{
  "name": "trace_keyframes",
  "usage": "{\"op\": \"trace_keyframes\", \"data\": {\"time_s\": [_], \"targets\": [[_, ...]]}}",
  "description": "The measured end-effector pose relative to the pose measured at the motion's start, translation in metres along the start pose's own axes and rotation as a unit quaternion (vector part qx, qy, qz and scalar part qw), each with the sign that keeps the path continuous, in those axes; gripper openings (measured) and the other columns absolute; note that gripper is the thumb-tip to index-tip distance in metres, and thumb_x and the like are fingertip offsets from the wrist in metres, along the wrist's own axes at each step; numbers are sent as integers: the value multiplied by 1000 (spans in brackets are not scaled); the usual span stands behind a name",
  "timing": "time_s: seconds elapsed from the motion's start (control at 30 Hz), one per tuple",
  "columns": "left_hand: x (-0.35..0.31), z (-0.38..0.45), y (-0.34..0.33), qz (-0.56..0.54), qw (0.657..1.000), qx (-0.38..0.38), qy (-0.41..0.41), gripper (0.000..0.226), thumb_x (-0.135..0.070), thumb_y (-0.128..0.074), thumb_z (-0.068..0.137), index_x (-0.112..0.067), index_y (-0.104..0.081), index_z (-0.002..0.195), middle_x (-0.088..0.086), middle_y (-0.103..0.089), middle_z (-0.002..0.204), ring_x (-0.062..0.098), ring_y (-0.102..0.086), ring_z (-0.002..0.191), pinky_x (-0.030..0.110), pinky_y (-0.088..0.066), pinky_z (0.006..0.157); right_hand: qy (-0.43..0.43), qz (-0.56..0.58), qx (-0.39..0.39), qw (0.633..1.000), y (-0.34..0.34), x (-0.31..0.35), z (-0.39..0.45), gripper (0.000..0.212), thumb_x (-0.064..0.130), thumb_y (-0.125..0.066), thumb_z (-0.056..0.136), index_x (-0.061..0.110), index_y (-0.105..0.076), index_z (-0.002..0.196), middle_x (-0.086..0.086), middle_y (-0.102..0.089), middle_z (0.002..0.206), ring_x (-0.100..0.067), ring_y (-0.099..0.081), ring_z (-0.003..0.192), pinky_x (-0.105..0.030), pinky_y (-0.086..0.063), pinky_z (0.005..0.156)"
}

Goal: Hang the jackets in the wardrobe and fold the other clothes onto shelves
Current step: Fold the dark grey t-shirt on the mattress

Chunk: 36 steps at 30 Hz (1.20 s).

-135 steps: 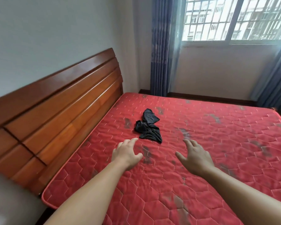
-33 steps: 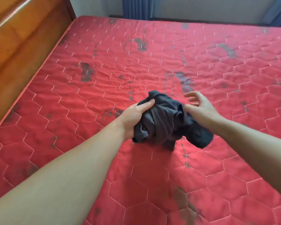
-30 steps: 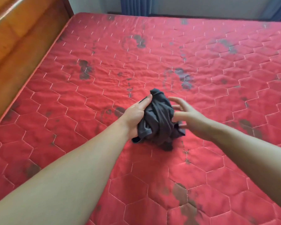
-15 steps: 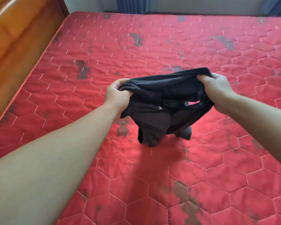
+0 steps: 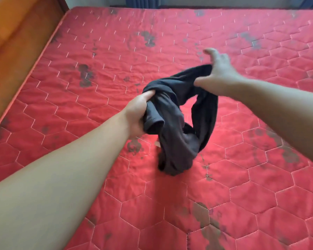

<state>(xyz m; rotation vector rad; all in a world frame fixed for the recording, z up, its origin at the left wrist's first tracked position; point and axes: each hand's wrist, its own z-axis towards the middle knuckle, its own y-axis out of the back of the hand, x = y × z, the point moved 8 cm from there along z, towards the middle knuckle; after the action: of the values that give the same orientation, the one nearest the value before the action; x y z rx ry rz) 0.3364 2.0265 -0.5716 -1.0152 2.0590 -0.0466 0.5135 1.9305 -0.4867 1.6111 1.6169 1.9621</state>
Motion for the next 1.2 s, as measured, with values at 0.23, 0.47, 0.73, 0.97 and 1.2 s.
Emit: {"op": "trace_keyframes", "data": {"time_s": [0.23,0.47,0.73,0.97,1.2], "targets": [[-16,-9,-20,-65,998,-13,7,49,-41,-35,102,1,-61,99,16,-68,89,27,-64,85,36,-51,79,-14,300,200,933,-99,-7,-82,61,23,-70,71,29,-45,126,1,-67,110,-7,-64,91,-26,-53,84],[-43,-5,-12,114,988,-61,-89,34,20,-34,76,-12,-40,71,6,-38,60,17,-42,49,25,-39,52,-136,102,-14,985,-76,-78,-69,23,7,-58,82,20,-72,95,-3,-70,87,-20,-62,83,-24,-38,65],[-43,-2,-13,55,987,-115,-100,57,22,-29,83,-19,-55,112,11,-54,86,17,-54,61,29,-52,53,-100,-72,-77,989,12,-90,-51,6,21,-66,76,22,-71,78,1,-66,79,-23,-61,78,-30,-51,70],[-36,-17,-35,204,976,-38,-60,24,-10,-46,86,-6,-69,91,17,-64,95,23,-59,67,26,-47,51,-196,268,28,943,-19,-92,-61,31,8,-38,88,20,-67,89,-4,-58,77,-20,-53,70,-33,-54,66],[-98,-72,-66,702,694,-27,-156,16,-38,-73,81,-24,-71,88,-5,-61,72,13,-57,63,21,-42,54,35,-41,123,991,55,-4,-61,46,17,-62,78,30,-49,120,4,-51,95,-17,-53,80,-29,-42,67]]}}
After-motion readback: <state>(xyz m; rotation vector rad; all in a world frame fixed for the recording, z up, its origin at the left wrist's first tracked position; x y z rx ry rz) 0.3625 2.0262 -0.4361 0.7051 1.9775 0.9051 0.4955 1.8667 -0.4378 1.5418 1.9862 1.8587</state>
